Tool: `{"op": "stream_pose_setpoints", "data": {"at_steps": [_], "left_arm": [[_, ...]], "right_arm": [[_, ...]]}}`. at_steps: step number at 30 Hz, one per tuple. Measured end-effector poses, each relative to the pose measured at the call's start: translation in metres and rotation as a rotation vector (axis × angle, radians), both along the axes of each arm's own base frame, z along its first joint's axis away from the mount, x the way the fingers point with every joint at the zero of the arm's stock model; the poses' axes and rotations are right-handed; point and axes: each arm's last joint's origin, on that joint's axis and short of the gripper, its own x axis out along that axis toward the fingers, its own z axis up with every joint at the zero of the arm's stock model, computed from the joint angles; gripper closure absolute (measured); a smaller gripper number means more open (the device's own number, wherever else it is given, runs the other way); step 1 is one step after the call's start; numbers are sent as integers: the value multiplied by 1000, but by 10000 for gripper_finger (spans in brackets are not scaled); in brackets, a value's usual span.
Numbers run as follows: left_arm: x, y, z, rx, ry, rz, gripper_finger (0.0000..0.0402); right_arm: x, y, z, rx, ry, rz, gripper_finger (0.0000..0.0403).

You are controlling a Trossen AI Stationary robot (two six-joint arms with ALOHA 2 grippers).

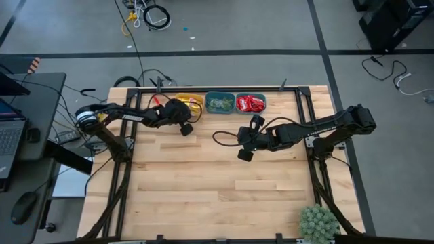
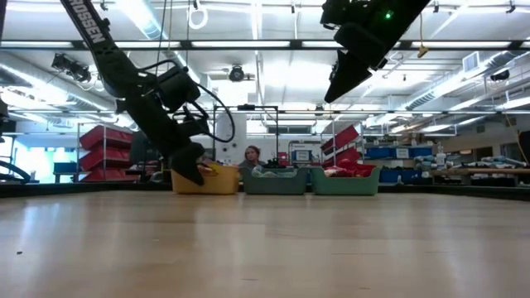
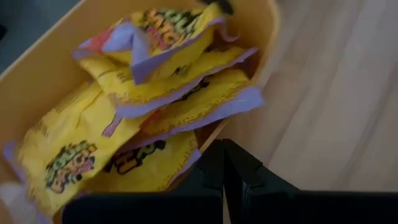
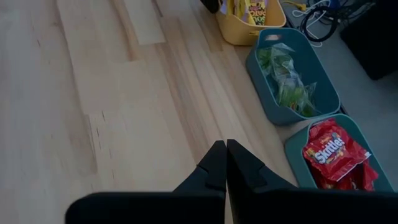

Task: Sort candy
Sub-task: Move the yellow bin to the left of the blue bin

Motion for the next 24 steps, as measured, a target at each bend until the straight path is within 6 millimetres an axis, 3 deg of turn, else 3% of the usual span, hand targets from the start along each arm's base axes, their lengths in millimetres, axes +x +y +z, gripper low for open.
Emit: {"op": "stream_pose_setpoints", "data": {"at_steps": [11,24], "left_arm": [[7,8,-8,-8,-82,-5,402],[11,11,-3,17,-151,-21,402]], "right_arm": [[0,0,0,0,0,0,403],[0,0,0,-6,5,7,403]]}}
